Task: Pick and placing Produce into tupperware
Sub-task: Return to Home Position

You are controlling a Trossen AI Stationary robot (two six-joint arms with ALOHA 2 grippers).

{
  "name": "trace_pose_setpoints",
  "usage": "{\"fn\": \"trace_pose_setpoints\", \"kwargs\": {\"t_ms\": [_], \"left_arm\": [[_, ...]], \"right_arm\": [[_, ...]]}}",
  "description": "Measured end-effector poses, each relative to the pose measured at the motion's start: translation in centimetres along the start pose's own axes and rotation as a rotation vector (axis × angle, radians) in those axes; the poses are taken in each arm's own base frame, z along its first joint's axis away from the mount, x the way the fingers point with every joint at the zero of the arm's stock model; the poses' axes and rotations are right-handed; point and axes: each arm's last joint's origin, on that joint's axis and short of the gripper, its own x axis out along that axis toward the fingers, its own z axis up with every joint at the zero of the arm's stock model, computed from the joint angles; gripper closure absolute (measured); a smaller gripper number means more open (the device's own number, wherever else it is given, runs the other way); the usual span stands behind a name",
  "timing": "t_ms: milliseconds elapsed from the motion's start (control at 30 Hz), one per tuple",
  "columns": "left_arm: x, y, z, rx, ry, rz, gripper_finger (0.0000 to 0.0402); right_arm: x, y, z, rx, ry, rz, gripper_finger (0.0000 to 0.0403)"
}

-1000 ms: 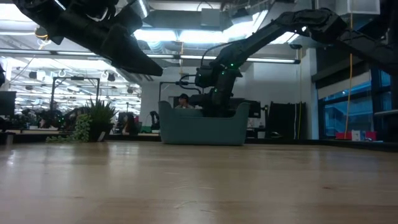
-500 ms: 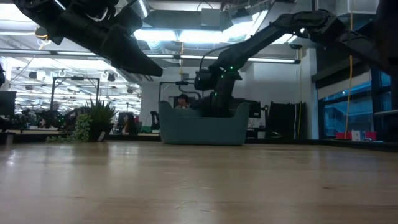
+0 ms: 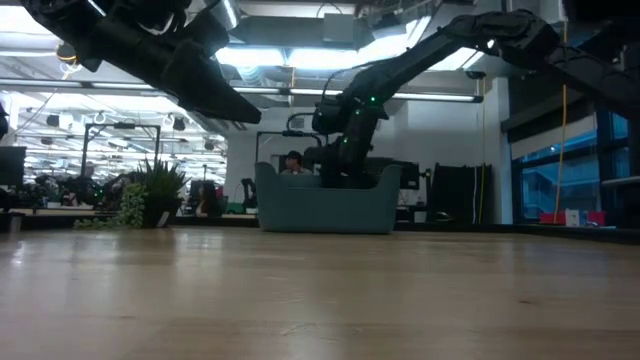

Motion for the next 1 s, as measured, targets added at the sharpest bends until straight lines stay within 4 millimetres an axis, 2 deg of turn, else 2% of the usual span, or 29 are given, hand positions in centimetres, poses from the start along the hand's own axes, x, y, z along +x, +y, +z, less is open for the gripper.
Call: {"fn": "trace_pose_setpoints", "kwargs": {"t_ms": [333, 533, 733, 867, 1000], "left_arm": [[0.0, 0.0, -0.2, 0.003, 0.021, -0.001, 0.0205], [0.0, 0.0, -0.2, 0.002, 0.023, -0.001, 0.0205], [0.0, 0.0, -0.2, -0.020, 0.023, -0.001, 0.0205], [0.0, 0.0, -0.2, -0.060, 0.023, -0.001, 0.0205], [0.0, 0.0, -0.2, -0.066, 0.022, 0.000, 0.0205]], "right_arm": [[-2.8, 2.1, 1.1, -0.065, -0.042, 0.016, 0.0196], [-5.4, 3.6, 1.2, -0.112, -0.022, 0.017, 0.0196], [-8.2, 5.8, 0.2, -0.204, 0.054, 0.009, 0.0196], [-9.2, 7.8, -1.1, -0.276, 0.065, -0.050, 0.0196], [-11.6, 10.5, -2.6, -0.353, 0.009, -0.077, 0.0196]]}}
